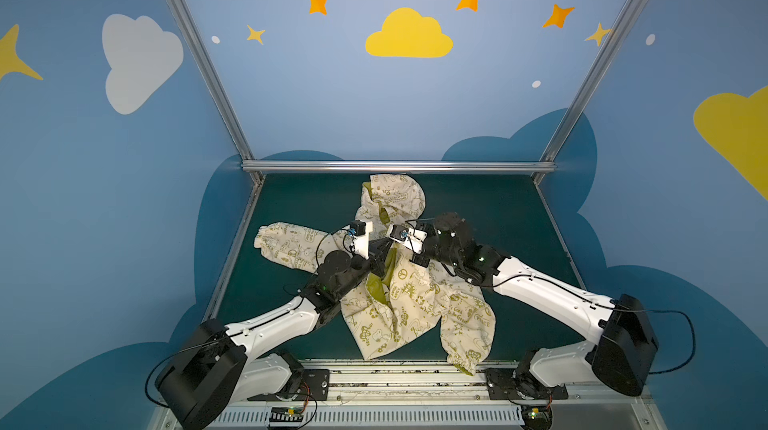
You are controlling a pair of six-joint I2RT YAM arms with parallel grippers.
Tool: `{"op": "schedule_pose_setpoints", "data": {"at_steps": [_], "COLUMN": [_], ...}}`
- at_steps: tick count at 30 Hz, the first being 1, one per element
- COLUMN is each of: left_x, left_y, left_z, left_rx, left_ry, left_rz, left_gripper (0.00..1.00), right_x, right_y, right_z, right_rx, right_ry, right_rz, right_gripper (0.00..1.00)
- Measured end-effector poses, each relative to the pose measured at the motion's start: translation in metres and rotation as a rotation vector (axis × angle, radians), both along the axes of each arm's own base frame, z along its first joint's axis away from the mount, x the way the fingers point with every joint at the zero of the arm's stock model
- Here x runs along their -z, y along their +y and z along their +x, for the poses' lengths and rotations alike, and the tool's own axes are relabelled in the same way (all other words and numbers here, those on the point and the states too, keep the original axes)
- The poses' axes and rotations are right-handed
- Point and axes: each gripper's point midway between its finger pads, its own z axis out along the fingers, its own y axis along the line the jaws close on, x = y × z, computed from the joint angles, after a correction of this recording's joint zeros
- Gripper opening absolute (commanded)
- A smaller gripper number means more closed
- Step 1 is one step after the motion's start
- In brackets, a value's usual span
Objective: Zip up the jacket
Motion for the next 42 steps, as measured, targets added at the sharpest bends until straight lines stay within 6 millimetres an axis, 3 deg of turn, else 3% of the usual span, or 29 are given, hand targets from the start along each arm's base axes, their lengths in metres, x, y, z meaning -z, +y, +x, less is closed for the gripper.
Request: {"op": "schedule_pose_setpoints", "data": {"at_steps": [10,20,29,35,38,42], "left_x": [0.0,-0.022,-0.023,-0.019,-0.016,-0.009], "left_y": [0.008,0.014,-0.001,0.003,0.007,0.009], "left_z": [-0.006,-0.002,-0.021,-0.027,-0.033,-0.04], "left_rx": [-0.007,0.047,0.185,0.195,0.198,0.229], "left_ry": [0.059,0.18,0.294,0.33,0.329,0.318], "left_rz": [0.009,-0.05,-0.061,-0.05,-0.022,0.035], "left_gripper": [0.03,0.03,0.03,0.03,0.03,0.03], "right_x": [-0.002,-0.023,-0.027,-0.031,-0.038,-0.047], "right_y": [0.007,0.009,-0.015,-0.015,-0.018,-0.019], "right_z": [0.002,0.01,0.038,0.022,0.006,-0.02], "right_rx": [0.003,0.032,0.154,0.117,0.104,0.065], "right_ry": [0.059,0.077,0.054,0.151,0.27,0.437], "right_rz": [0.034,0.094,0.079,0.104,0.156,0.239], "right_gripper": [0.0,0.0,0.0,0.0,0.23,0.45]}}
